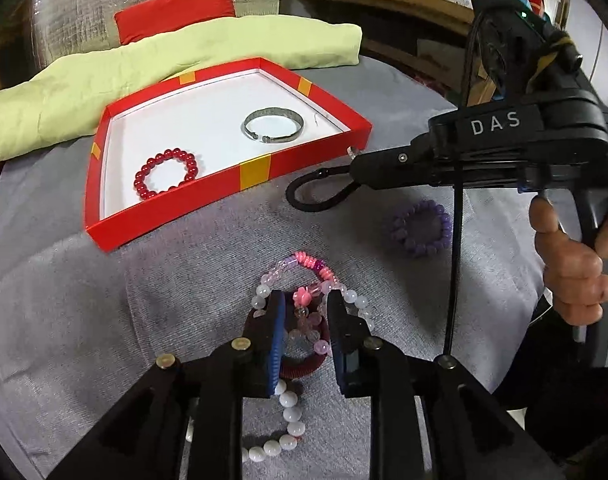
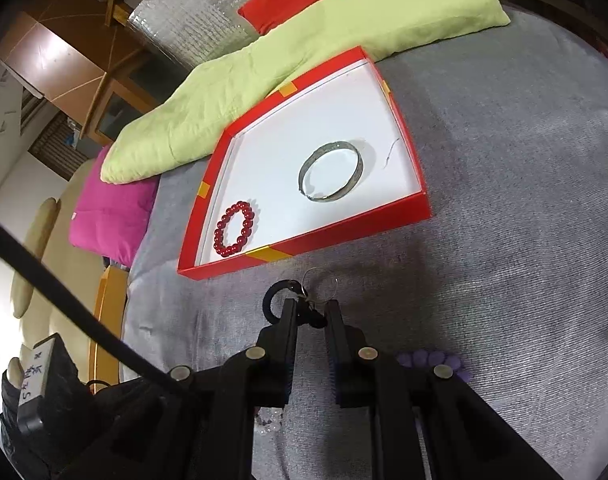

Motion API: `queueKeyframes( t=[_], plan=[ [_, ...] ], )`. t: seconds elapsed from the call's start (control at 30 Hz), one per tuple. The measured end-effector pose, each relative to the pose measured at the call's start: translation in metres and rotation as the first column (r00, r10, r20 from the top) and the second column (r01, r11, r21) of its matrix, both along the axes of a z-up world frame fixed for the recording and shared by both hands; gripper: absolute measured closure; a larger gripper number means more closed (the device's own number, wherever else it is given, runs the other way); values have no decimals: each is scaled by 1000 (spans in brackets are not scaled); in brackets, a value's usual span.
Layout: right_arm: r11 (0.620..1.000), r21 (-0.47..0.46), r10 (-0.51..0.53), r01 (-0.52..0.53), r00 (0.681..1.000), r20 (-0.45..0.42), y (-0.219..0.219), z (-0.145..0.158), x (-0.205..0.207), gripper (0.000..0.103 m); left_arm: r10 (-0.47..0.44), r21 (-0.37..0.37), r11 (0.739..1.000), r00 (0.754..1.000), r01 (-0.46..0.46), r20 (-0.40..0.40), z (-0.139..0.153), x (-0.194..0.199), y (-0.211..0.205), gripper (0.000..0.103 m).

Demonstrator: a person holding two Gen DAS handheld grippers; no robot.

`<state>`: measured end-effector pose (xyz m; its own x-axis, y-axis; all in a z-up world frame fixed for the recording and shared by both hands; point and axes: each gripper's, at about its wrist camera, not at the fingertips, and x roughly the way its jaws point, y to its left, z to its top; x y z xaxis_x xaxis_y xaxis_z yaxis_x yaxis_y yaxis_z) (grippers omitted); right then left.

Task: Organize jewelry
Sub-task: 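Grip the pink-and-clear bracelet with left tool while right tool grips the black hair tie, then carry the pink bracelet with left tool while right tool carries the hair tie to the tray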

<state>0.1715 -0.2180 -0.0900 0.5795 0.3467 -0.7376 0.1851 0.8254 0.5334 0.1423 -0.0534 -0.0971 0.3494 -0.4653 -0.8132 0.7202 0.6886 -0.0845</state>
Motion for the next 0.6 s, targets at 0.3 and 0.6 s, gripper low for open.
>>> queueKeyframes(
  t=[0.3,0.6],
  plan=[
    [1000,5,-15,15,1000,13,-5,2,-2,88,-10,3,1000,1000,10,30,-1,0,-4,94],
    [1000,2,-20,20,998,53,-6,10,-3,88,31,-199,980,997,-16,72,39,8,15,96]
  ],
)
